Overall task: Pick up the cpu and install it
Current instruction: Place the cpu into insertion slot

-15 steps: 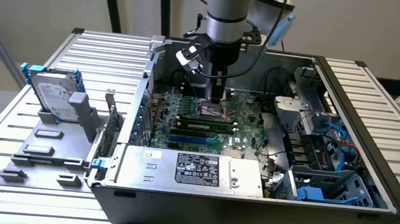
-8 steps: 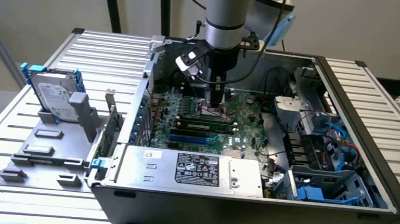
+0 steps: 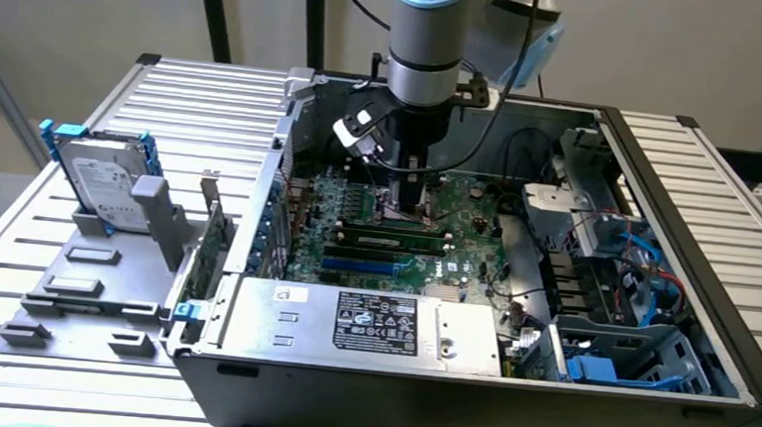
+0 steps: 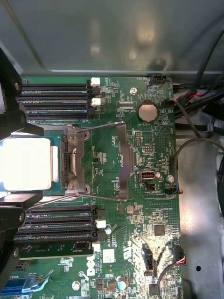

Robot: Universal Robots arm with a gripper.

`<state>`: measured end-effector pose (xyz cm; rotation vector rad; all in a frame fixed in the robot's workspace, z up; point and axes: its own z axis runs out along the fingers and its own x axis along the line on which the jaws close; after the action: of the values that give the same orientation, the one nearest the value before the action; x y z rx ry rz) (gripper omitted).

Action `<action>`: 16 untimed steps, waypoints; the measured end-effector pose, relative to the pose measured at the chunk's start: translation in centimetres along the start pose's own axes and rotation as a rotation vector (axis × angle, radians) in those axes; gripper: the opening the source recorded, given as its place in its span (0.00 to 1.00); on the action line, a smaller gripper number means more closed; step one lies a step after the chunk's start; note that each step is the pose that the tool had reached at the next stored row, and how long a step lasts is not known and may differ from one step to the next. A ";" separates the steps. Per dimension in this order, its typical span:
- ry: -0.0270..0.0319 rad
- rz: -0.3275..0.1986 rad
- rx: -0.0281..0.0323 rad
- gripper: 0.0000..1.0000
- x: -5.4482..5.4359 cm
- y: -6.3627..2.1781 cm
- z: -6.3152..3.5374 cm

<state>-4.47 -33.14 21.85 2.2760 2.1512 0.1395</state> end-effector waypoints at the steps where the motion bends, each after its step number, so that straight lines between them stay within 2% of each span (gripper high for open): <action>1: 0.0000 0.000 0.0000 0.55 0.0 -0.05 0.18; 5: 0.0001 0.000 0.0000 0.55 -0.1 -0.23 0.87; 11: -0.0014 0.000 -0.0002 0.55 -0.1 -0.24 0.98; 14: -0.0087 -0.001 -0.0005 0.55 0.0 -0.25 0.99; 16: -0.0157 -0.001 -0.0009 0.55 0.1 -0.25 0.99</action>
<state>-4.65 -32.95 20.85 2.2675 2.1446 0.1222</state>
